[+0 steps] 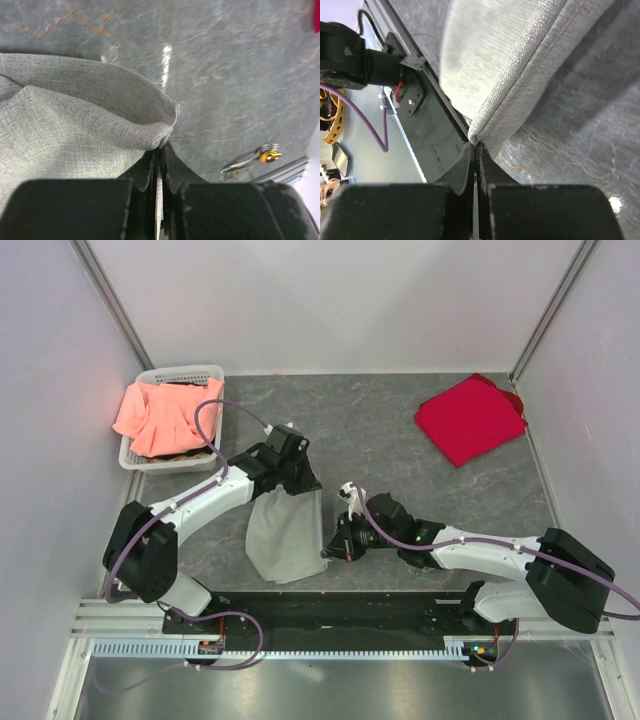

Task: Fold the napkin into a case and place the utensils inside
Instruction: Turn over the upper triangle folded napkin at the center of the board.

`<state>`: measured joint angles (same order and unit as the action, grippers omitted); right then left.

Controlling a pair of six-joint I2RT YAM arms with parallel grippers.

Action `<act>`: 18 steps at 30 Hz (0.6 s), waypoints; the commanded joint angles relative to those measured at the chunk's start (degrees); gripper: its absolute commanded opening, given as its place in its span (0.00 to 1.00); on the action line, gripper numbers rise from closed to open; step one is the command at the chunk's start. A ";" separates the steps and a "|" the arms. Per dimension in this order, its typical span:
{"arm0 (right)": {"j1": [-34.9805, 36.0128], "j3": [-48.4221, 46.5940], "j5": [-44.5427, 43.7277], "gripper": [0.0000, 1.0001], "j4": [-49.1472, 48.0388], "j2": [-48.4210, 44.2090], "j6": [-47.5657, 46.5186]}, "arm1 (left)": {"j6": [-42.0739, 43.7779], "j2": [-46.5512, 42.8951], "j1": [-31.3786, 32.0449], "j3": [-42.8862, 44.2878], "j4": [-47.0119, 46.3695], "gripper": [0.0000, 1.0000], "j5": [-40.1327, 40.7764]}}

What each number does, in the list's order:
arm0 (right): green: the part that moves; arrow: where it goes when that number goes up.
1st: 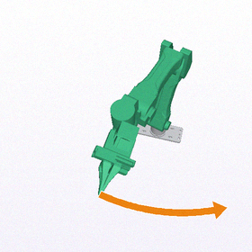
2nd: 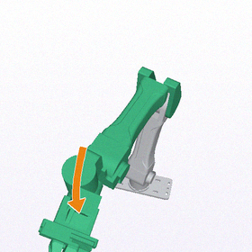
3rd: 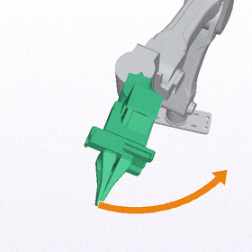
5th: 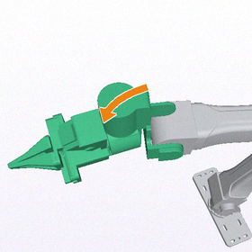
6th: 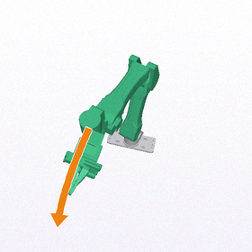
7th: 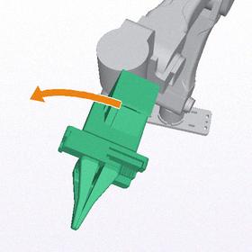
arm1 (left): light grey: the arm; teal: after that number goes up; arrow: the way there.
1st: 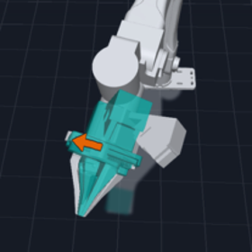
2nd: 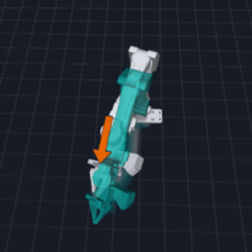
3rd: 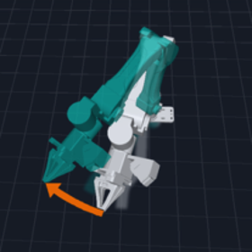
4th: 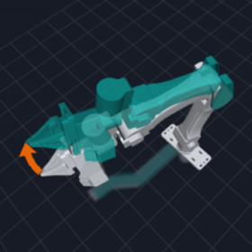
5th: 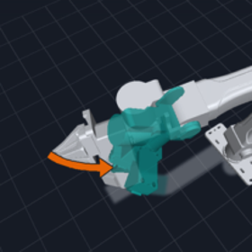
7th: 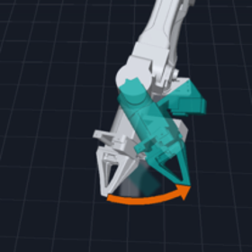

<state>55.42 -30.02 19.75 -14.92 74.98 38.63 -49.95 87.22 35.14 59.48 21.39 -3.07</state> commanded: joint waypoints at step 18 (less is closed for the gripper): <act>17.17 -51.15 5.21 0.00 17.29 24.06 -2.51 | 9.78 -31.84 -35.04 13.63 13.85 0.02 -9.23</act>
<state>66.15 -72.69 14.68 -4.51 92.25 34.89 -45.71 57.01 7.05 68.60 38.44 -11.16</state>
